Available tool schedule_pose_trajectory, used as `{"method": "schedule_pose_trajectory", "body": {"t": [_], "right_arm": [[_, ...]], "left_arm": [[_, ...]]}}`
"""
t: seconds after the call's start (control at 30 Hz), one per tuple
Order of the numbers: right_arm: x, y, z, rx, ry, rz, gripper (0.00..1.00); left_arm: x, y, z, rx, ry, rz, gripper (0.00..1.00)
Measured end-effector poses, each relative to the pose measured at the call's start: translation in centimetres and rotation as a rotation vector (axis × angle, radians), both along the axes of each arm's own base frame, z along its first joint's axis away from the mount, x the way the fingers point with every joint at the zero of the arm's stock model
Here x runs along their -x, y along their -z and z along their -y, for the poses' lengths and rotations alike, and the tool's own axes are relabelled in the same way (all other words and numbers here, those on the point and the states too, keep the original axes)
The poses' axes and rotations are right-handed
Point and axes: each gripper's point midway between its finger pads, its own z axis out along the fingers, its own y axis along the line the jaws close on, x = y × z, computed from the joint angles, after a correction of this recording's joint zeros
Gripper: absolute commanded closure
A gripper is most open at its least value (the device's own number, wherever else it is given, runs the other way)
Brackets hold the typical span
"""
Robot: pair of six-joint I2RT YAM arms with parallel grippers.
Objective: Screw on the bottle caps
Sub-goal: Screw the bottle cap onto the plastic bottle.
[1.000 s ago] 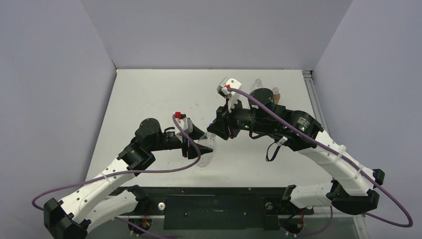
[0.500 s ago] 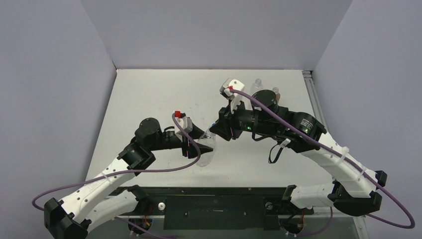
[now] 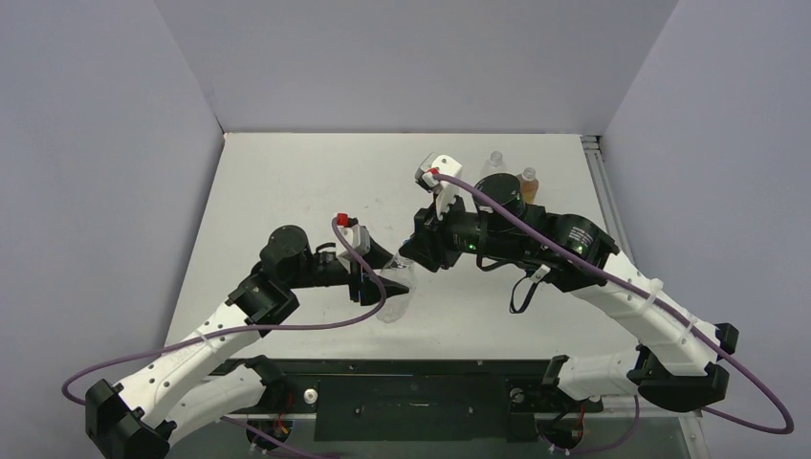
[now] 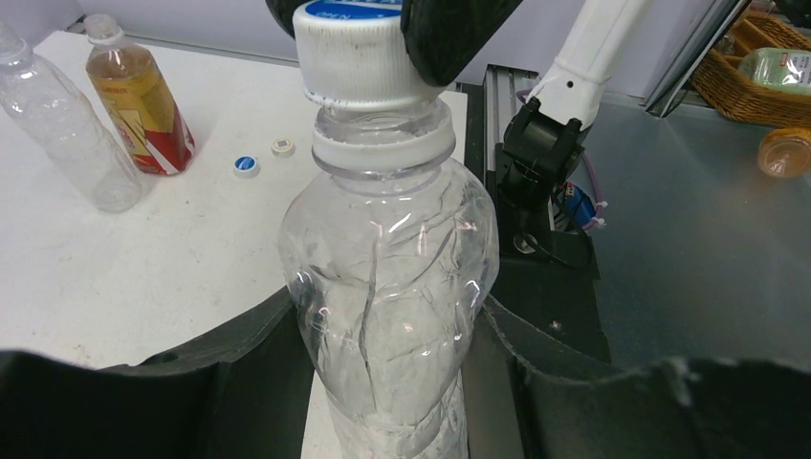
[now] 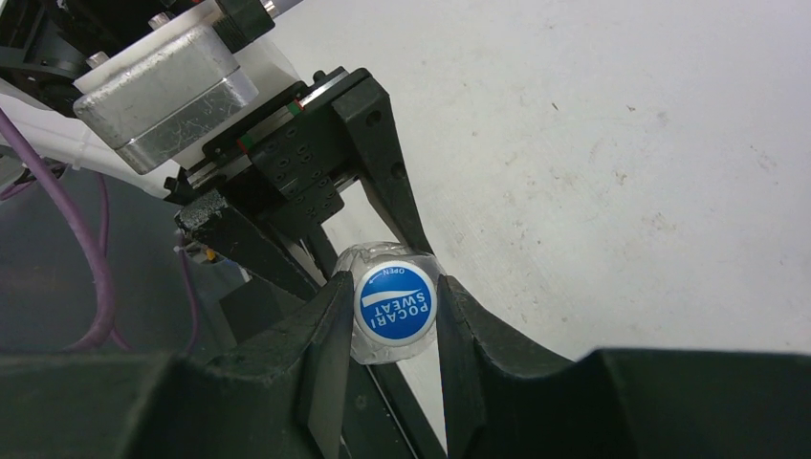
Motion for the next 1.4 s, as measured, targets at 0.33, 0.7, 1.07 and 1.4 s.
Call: {"method": "schedule_pose_trajectory", "body": {"t": [0.33,0.7,1.07,1.4], "right_arm": [[-0.3,1.0,-0.1,0.036,0.009,-0.011,1.00],[-3.8,0.9,-0.8,0.009,0.195,-0.011,1.00],[-8.8,2.7,-1.4,0.020,0.506,-0.123,1.00],[-11.9,5.0,-0.2,0.017,0.796,-0.150,1.00]], "left_arm": [[-0.1,1.0,0.1,-0.027,0.009,-0.021,1.00],[-4.3,0.6,-0.5,-0.017,-0.225,0.030,1.00],[-9.5,2.1,-1.3,-0.103,-0.570,0.158,1.00],[-12.9,4.2,-1.0,-0.173,-0.758,0.208,1.00]]}}
